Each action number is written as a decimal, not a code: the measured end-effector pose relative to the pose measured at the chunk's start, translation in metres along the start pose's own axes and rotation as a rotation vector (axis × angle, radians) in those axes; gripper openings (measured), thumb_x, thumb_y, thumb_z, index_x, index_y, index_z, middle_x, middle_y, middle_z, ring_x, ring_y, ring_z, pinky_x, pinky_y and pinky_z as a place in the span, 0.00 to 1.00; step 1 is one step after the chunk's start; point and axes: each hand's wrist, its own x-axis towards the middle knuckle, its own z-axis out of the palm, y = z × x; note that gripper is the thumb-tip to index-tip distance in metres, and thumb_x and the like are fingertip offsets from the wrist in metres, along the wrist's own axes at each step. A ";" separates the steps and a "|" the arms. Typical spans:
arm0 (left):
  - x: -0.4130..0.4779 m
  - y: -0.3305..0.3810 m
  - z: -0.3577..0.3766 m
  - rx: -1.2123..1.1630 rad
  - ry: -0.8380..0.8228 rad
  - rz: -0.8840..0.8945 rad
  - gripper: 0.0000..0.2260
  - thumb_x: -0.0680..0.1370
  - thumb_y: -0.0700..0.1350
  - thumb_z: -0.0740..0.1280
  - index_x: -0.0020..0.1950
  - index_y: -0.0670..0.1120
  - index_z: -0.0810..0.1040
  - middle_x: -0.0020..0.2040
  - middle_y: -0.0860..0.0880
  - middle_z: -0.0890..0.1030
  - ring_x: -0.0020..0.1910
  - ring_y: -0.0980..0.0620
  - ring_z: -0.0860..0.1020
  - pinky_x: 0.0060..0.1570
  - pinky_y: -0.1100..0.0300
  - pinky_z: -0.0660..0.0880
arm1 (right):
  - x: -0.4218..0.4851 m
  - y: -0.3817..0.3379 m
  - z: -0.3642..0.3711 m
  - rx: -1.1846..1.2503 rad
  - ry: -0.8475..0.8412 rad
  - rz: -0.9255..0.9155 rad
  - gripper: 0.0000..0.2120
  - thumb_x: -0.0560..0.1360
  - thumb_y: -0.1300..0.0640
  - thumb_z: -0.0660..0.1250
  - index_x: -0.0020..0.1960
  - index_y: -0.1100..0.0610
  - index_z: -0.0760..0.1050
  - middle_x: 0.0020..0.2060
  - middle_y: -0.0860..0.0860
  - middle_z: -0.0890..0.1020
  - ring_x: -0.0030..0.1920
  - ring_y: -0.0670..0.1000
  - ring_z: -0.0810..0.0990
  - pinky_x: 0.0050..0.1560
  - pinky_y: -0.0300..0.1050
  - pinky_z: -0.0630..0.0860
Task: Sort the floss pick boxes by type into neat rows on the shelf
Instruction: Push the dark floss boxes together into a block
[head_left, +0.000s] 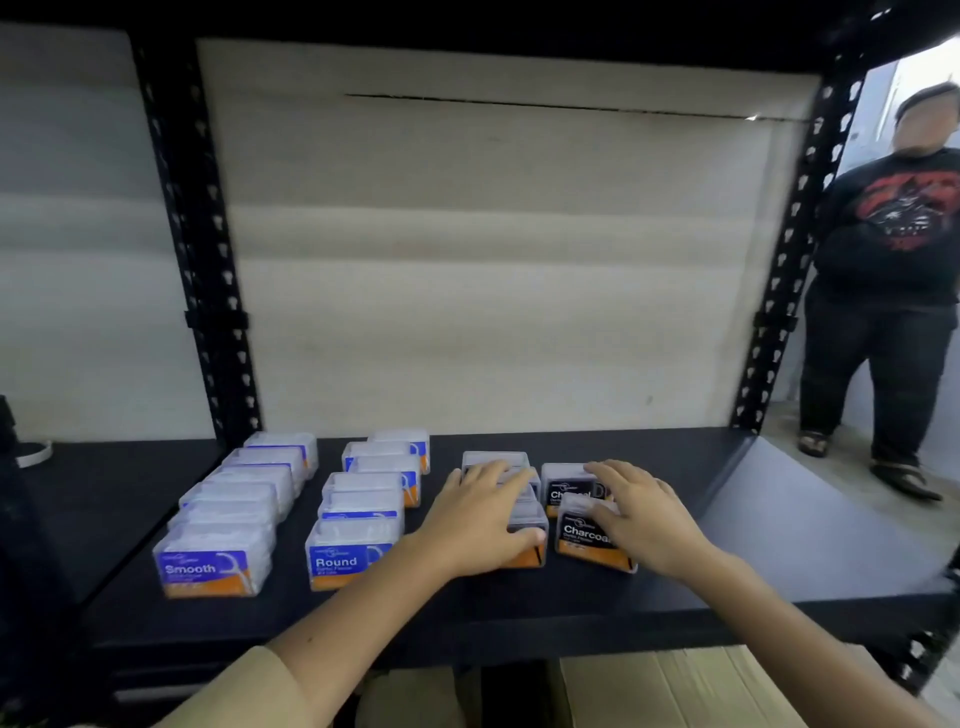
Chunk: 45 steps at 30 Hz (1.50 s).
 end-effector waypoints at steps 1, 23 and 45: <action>-0.001 0.001 0.004 0.032 -0.002 -0.001 0.34 0.76 0.62 0.60 0.77 0.54 0.50 0.78 0.49 0.54 0.77 0.48 0.53 0.74 0.47 0.49 | -0.004 0.003 0.002 -0.011 -0.002 -0.011 0.25 0.78 0.47 0.57 0.73 0.49 0.58 0.73 0.47 0.63 0.73 0.49 0.59 0.72 0.49 0.57; 0.000 -0.007 0.030 -0.107 -0.124 -0.131 0.41 0.76 0.50 0.68 0.78 0.51 0.41 0.78 0.48 0.36 0.77 0.46 0.36 0.76 0.48 0.53 | 0.029 0.028 0.009 -0.239 -0.306 -0.097 0.43 0.72 0.43 0.67 0.76 0.49 0.44 0.77 0.49 0.48 0.77 0.51 0.47 0.74 0.62 0.43; 0.008 0.000 0.034 -0.106 -0.113 -0.119 0.41 0.76 0.50 0.68 0.78 0.51 0.43 0.79 0.48 0.39 0.77 0.46 0.36 0.75 0.48 0.53 | 0.044 0.031 -0.007 -0.119 -0.428 -0.159 0.42 0.65 0.51 0.75 0.71 0.50 0.55 0.65 0.48 0.67 0.66 0.51 0.66 0.70 0.56 0.58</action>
